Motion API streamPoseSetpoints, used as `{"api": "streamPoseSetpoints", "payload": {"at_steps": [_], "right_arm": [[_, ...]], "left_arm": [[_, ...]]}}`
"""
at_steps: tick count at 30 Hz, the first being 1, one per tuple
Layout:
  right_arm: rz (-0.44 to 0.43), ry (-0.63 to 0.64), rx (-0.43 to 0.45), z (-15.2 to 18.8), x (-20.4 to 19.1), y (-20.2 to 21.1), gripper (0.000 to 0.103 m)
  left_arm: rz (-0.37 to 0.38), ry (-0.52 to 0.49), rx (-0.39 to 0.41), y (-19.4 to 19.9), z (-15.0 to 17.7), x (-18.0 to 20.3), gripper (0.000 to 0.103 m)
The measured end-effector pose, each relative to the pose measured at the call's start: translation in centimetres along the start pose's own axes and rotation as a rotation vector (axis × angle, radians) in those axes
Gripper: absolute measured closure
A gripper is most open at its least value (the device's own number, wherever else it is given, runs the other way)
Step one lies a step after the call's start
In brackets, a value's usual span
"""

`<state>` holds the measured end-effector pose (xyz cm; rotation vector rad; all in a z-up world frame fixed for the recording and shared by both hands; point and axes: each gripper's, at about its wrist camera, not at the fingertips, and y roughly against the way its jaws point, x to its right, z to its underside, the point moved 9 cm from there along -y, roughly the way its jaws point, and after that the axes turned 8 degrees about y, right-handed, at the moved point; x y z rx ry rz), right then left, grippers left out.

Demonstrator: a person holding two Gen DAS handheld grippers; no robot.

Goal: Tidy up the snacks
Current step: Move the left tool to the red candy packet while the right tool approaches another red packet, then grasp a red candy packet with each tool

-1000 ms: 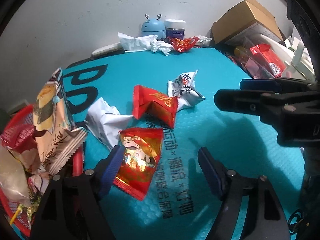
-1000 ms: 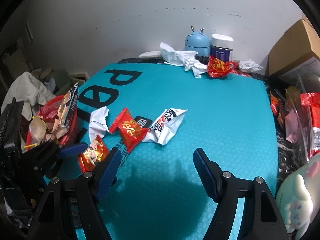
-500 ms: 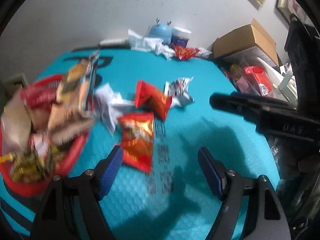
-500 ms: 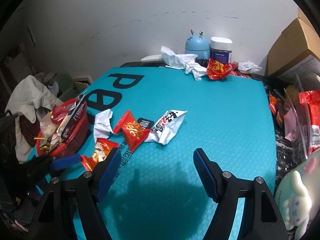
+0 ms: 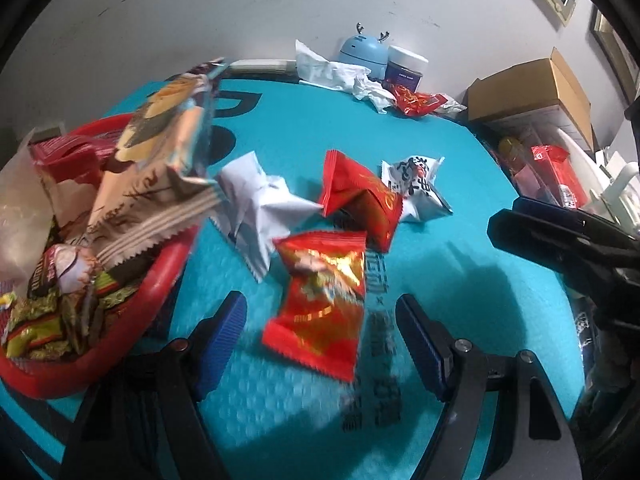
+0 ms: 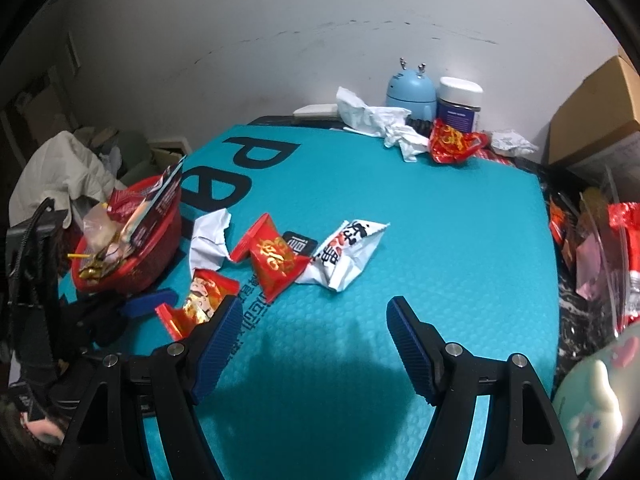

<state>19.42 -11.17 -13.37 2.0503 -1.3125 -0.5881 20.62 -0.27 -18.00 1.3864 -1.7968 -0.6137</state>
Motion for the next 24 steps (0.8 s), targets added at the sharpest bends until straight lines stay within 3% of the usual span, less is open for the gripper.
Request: {"api": "streamPoseSetpoints", "payload": {"at_steps": [3,5,7,14,24], "right_arm": [[-0.036,-0.005,-0.002,-0.4,-0.3,-0.5,0.028],[-0.051,0.01,0.0,-0.7,-0.8,-0.9,0.028],[-0.051,0.026,0.0,-1.0,-1.1,-1.3,0.028],[-0.078,0.064,-0.021,-1.8,-2.5,-3.7,0.028],[-0.069,0.13,-0.018,-3.4,-3.5,-6.7,0.042]], "left_arm": [[-0.078,-0.044,0.016,-0.7,-0.3,-0.2,0.03],[-0.082,-0.056,0.021,-0.7,-0.5,-0.2,0.053],[-0.074,-0.052,0.025,-0.7,-0.9,-0.6,0.066],[-0.061,-0.017,0.024,-0.5,-1.5,-1.9,0.068],[-0.051,0.026,0.029,-0.5,-1.6,-2.9,0.068]]}}
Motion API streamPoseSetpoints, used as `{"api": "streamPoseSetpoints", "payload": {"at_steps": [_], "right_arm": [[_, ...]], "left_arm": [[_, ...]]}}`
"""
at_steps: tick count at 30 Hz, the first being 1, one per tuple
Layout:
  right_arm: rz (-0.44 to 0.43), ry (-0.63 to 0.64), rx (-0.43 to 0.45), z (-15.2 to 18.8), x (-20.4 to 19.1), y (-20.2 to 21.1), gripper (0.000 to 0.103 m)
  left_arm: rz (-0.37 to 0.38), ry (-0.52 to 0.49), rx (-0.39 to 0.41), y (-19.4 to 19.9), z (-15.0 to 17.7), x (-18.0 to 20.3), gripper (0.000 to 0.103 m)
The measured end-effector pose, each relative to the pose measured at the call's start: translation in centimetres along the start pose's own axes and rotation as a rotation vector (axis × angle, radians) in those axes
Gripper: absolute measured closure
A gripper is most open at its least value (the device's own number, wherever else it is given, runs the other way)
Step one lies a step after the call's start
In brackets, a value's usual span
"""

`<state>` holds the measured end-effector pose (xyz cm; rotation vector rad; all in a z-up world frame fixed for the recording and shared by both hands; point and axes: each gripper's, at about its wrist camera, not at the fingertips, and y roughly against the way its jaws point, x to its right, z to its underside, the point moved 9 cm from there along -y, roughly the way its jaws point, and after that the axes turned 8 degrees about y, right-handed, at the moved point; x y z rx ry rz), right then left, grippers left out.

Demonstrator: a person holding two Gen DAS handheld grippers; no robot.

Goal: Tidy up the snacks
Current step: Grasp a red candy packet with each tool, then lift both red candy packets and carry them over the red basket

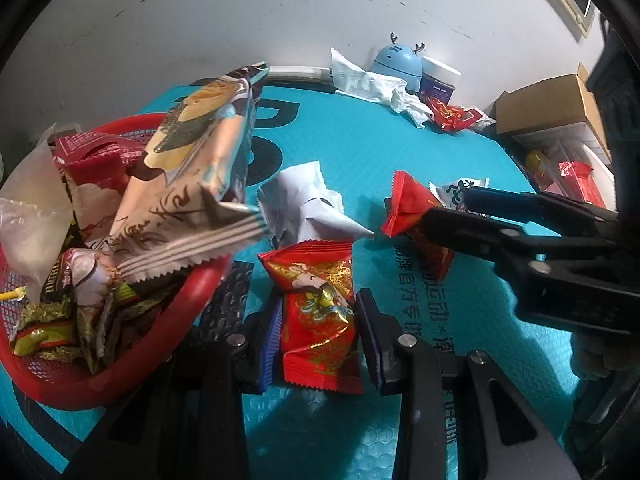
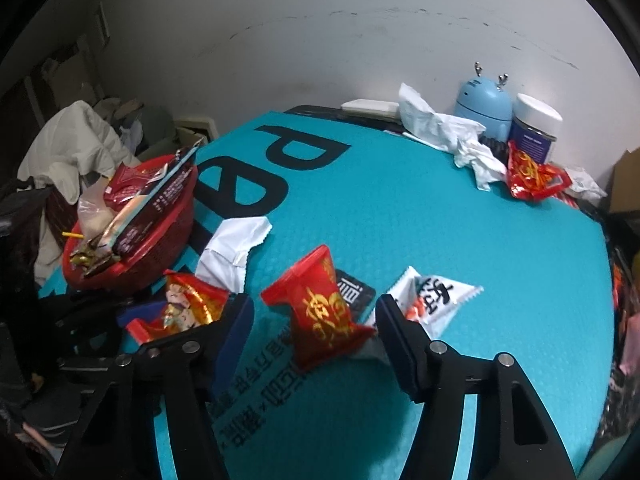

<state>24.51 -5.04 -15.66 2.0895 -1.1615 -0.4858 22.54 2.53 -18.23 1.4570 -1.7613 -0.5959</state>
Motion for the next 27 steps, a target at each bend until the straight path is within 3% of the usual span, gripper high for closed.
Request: {"api": "streamPoseSetpoints", "payload": {"at_steps": [4,7,27], "right_arm": [[-0.006,0.035,-0.016,0.2,-0.6,-1.2,0.048],[0.011,0.042,-0.056,1.1,-0.5,-2.1,0.068],[-0.009,-0.021,-0.076,5.2,-2.8,2.5,0.072]], "left_arm": [[-0.001,0.007,-0.002,0.1,0.1,-0.2,0.068],[-0.008,0.012,-0.004,0.3,0.2,-0.4,0.068],[0.016,0.033,-0.054,3.2,4.1,1.0,0.073]]}}
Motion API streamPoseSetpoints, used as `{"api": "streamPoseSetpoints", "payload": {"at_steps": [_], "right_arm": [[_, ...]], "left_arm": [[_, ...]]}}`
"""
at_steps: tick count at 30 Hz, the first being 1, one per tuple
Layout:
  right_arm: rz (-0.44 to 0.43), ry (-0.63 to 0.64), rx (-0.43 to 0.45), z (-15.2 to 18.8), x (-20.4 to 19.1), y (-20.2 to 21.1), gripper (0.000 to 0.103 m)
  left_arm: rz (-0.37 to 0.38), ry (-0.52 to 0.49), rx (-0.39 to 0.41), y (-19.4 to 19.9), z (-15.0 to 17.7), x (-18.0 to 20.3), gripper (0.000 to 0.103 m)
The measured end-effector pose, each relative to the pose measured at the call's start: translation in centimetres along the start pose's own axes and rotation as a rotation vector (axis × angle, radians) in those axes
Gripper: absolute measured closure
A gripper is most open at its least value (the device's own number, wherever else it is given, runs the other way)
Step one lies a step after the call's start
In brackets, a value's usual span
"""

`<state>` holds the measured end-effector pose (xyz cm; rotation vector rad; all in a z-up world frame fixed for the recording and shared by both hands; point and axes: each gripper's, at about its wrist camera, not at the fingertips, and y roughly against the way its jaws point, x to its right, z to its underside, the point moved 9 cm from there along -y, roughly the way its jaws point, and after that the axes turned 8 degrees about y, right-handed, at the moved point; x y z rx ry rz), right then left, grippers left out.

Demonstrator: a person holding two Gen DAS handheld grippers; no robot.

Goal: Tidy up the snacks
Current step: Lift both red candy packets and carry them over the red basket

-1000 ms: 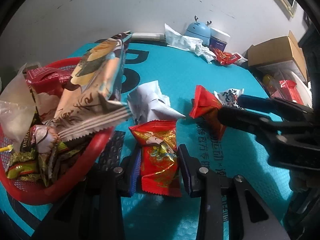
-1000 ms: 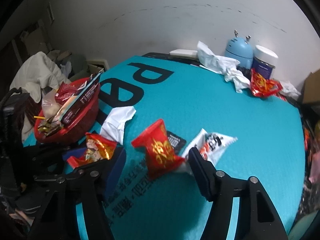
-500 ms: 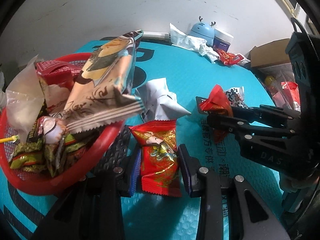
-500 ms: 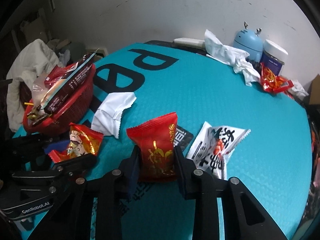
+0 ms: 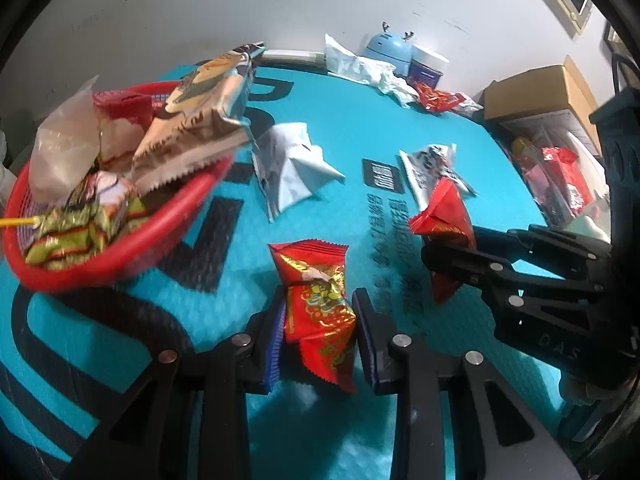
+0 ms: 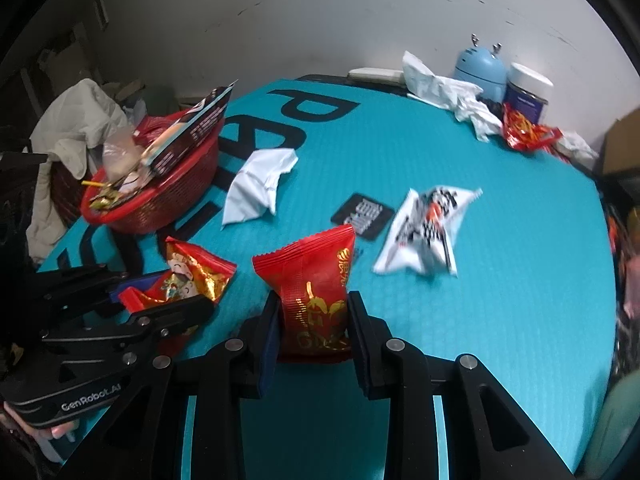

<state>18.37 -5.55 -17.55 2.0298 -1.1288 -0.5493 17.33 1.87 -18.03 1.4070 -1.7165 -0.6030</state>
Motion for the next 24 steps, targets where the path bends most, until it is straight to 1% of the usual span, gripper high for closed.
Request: {"api": "streamPoseSetpoints", "payload": {"at_steps": [7,11,24], "right_arm": [[-0.006,-0.036,0.0,2.4,-0.9,2.3,0.072],[-0.008,-0.045,0.01,3.5,-1.7,3.6,0.072],[-0.024,-0.065,0.064,5.9,-5.0,8.1,0.072]], "left_arm": [[0.024,0.003,-0.009,2.0,2.3,0.8,0.074],[0.045,0.005,0.0,3.3,3.4,1.1,0.074],[0.076,-0.004,0.08,8.8,5.3,1.7,0.074]]}}
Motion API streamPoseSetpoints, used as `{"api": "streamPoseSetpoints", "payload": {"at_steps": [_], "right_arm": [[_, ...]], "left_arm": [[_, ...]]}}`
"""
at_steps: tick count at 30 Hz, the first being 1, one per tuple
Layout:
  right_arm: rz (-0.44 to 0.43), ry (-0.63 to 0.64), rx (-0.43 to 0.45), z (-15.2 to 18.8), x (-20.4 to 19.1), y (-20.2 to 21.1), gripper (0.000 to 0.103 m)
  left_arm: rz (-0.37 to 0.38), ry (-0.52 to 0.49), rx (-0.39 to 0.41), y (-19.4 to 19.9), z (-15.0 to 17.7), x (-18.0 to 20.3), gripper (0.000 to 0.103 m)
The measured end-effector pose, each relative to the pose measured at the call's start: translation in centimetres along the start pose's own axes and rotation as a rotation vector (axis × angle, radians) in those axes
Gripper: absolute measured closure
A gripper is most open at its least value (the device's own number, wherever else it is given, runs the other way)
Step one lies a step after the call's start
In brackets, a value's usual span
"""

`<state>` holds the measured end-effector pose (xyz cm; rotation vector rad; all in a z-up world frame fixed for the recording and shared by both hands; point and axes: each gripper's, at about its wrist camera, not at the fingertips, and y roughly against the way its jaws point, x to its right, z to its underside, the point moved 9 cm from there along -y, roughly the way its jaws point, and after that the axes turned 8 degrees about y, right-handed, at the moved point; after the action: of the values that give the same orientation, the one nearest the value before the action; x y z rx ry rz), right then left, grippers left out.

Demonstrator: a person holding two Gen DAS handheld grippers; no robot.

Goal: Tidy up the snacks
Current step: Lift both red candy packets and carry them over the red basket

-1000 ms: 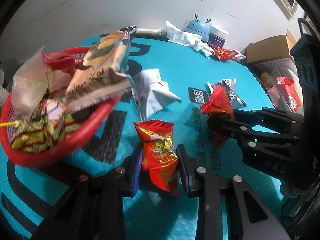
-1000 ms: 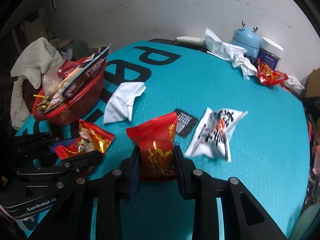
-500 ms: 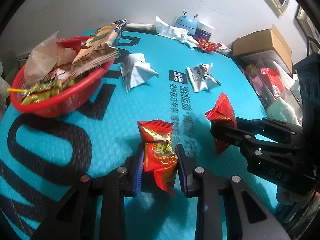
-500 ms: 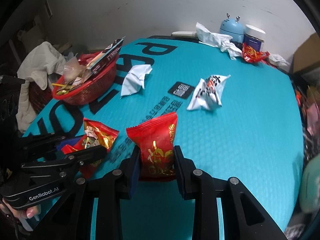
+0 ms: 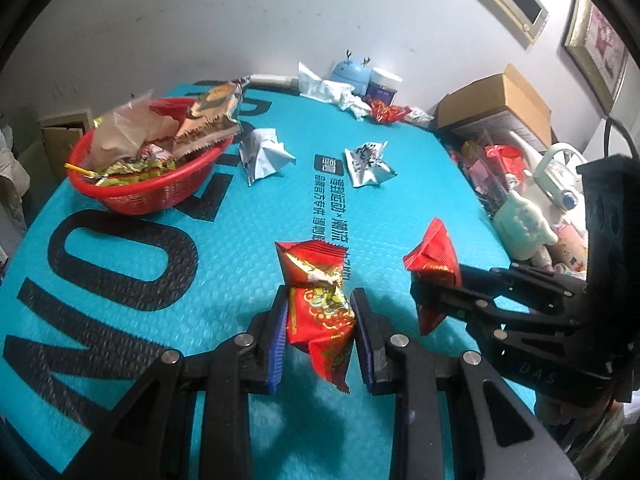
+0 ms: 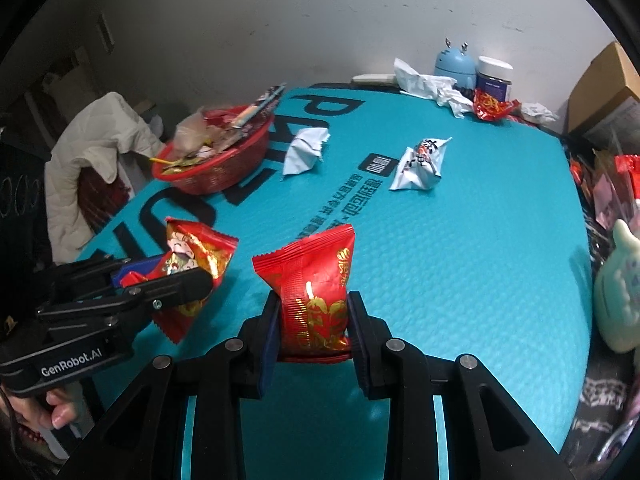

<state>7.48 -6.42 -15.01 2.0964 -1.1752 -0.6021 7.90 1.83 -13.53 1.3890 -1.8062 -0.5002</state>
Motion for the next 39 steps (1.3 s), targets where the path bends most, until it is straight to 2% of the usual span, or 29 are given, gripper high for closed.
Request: {"api": "streamPoseSetpoints", "payload": {"at_steps": [7,15,27,33,39], "right_arm": [[-0.035,0.018,0.042,-0.1,-2.4,2.2,0.072],[-0.077,0.055,0.089,-2.4,-4.4,3.9,0.072],[-0.106,0.138,0.151,-8.0,-5.9,5.5,0.072],[-0.105,0.174,0.181,-11.3,-6.4,5.2,0.072],[-0.112,0.197,0.183,-14.4,-6.6,3.0,0.072]], "left_arm": [[0.008,-0.009,0.059,3.4,0.0,0.5,0.074],[0.01,-0.011,0.13,6.5,-1.5,0.5,0.074],[0.023,-0.026,0.228,9.0,-6.7,0.2,0.074],[0.035,-0.007,0.257,9.6,-9.6,-1.2,0.074],[-0.009,-0.006,0.289,9.5,-12.6,-3.6,0.074]]}}
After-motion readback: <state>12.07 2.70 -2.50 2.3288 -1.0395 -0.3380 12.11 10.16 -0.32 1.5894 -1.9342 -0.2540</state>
